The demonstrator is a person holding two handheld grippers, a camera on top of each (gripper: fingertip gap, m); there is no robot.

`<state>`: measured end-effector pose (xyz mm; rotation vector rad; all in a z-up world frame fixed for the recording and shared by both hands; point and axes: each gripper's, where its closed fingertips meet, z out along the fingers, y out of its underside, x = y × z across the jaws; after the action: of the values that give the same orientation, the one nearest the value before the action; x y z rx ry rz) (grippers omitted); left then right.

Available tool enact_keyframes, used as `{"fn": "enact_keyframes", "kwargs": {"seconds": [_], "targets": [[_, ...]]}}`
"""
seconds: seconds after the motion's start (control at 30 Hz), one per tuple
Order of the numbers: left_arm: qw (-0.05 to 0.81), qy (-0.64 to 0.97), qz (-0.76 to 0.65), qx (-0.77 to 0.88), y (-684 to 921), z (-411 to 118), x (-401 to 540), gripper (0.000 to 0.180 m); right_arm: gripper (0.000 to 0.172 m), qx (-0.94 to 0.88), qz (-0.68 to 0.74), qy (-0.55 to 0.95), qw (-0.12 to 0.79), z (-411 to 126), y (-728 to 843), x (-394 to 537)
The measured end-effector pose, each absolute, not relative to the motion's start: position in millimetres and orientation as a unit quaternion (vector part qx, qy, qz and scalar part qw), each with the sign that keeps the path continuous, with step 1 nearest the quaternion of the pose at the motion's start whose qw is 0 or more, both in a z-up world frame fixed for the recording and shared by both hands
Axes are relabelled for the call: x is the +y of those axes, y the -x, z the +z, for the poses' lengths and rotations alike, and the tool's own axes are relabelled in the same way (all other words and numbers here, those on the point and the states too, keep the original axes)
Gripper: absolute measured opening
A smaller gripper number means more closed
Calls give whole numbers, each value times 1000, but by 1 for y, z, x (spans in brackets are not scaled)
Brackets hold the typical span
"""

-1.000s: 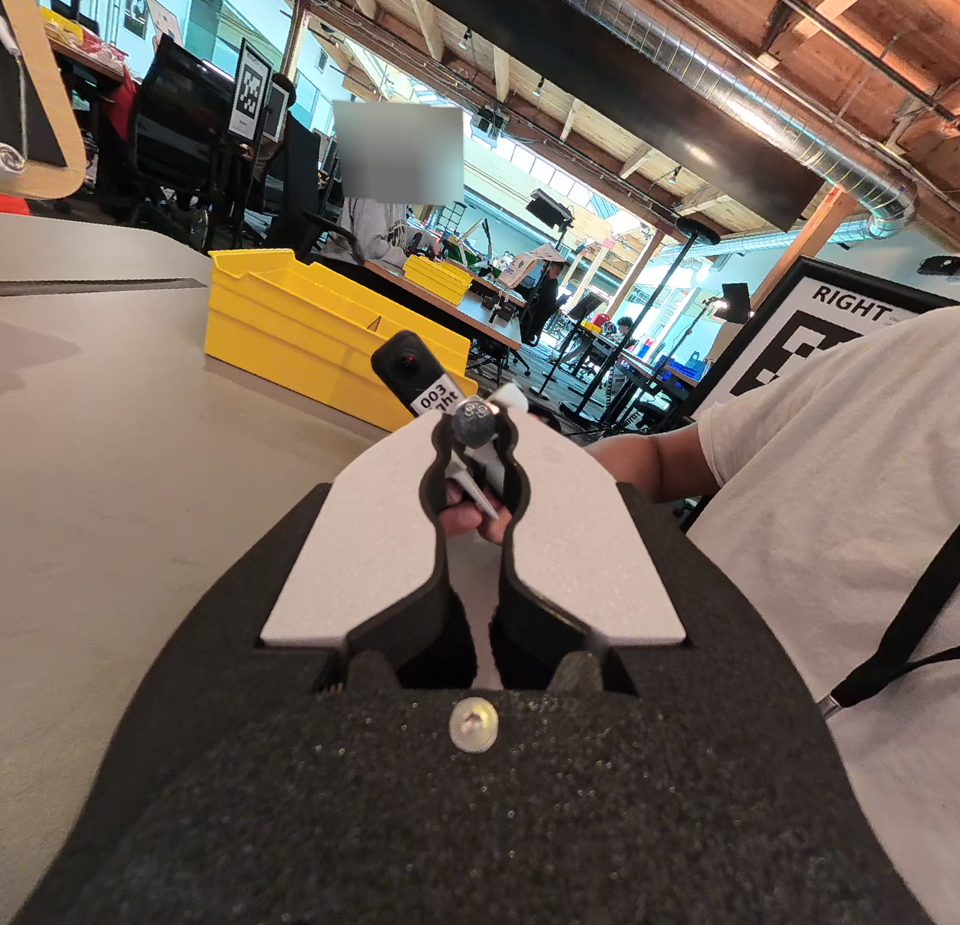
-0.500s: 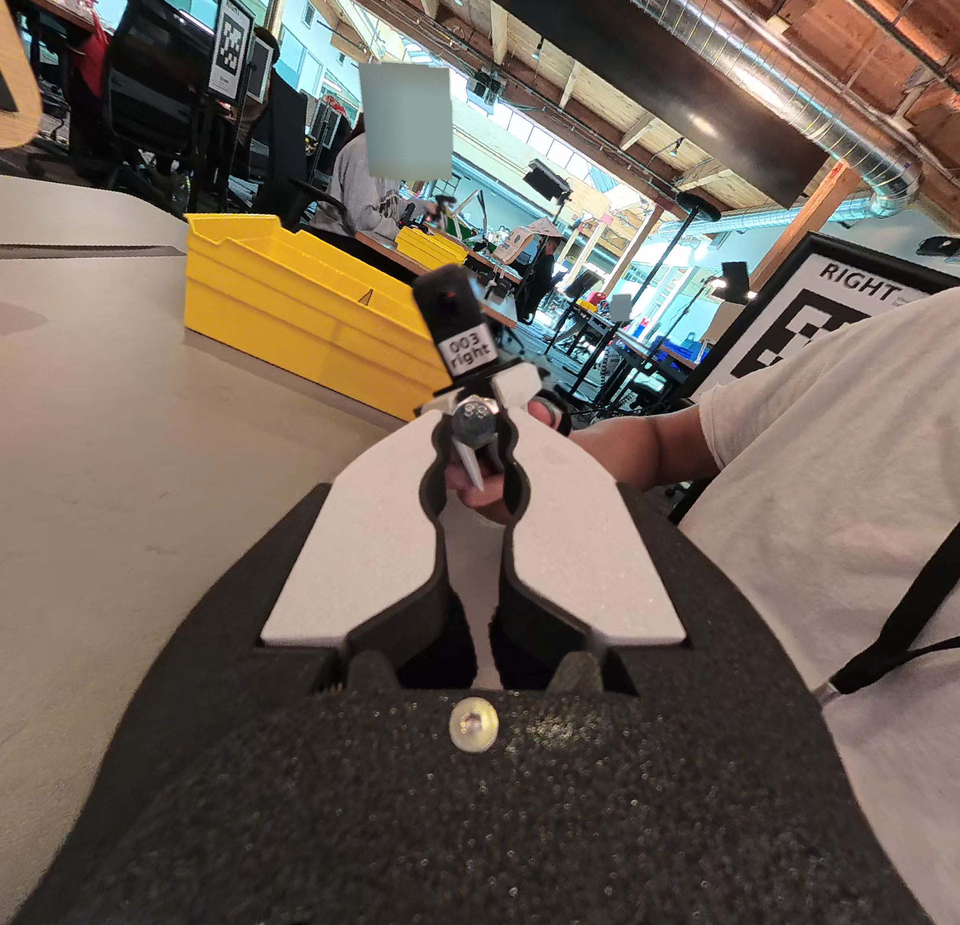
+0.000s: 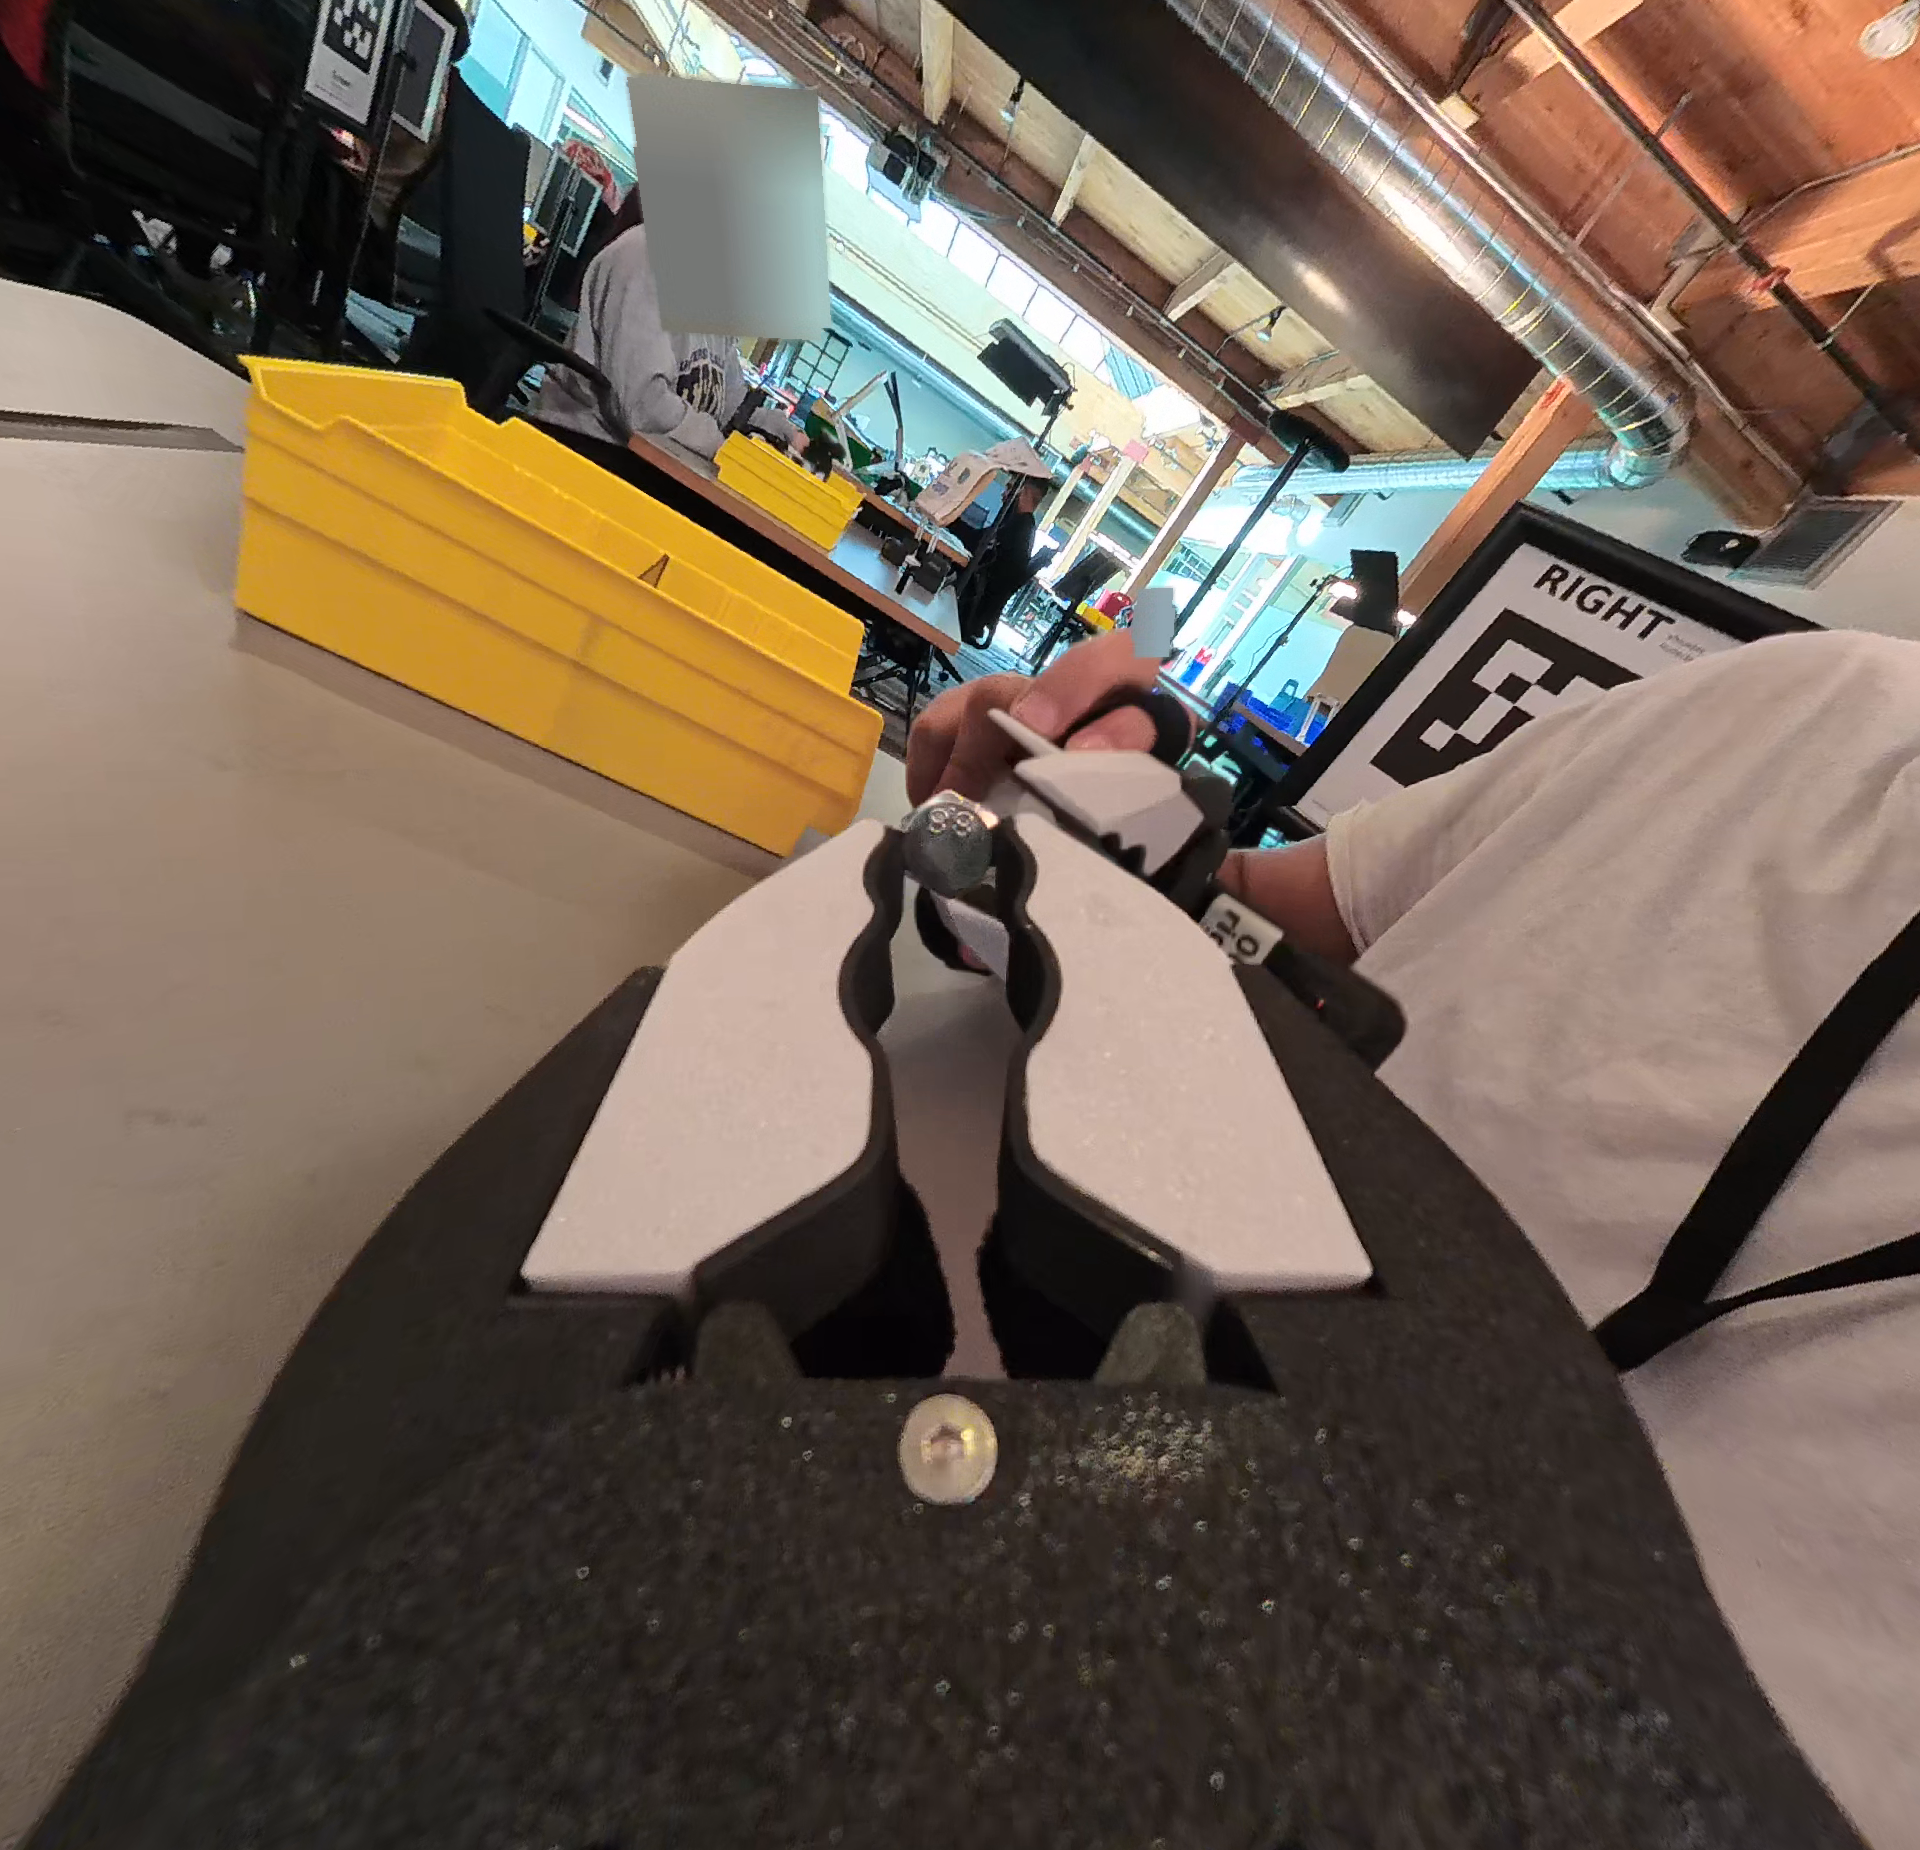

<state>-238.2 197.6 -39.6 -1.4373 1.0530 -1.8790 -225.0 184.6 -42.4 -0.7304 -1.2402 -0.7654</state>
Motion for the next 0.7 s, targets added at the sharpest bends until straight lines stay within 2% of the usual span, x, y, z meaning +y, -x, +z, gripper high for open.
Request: {"fn": "enact_keyframes", "kwargs": {"seconds": [0.1,0.2,0.27,0.37,0.47,0.6,0.7], "targets": [[280,539,-690,393,240,-41,199,16,44,-533,-250,398,704,-43,221,189],[292,539,-689,386,243,-38,205,16,48,-488,-103,500,708,-49,216,197],[303,542,-684,383,245,-37,209,16,49,-449,58,586,672,-62,219,200],[323,548,-668,387,248,-38,214,16,50,-366,340,664,556,-76,233,191],[350,551,-650,389,250,-36,219,16,45,-249,572,648,437,-66,242,181],[368,550,-632,404,251,-34,218,16,44,-109,770,585,230,-57,248,173],[372,548,-619,422,249,-36,214,16,32,1,841,525,134,-57,241,182]]}}
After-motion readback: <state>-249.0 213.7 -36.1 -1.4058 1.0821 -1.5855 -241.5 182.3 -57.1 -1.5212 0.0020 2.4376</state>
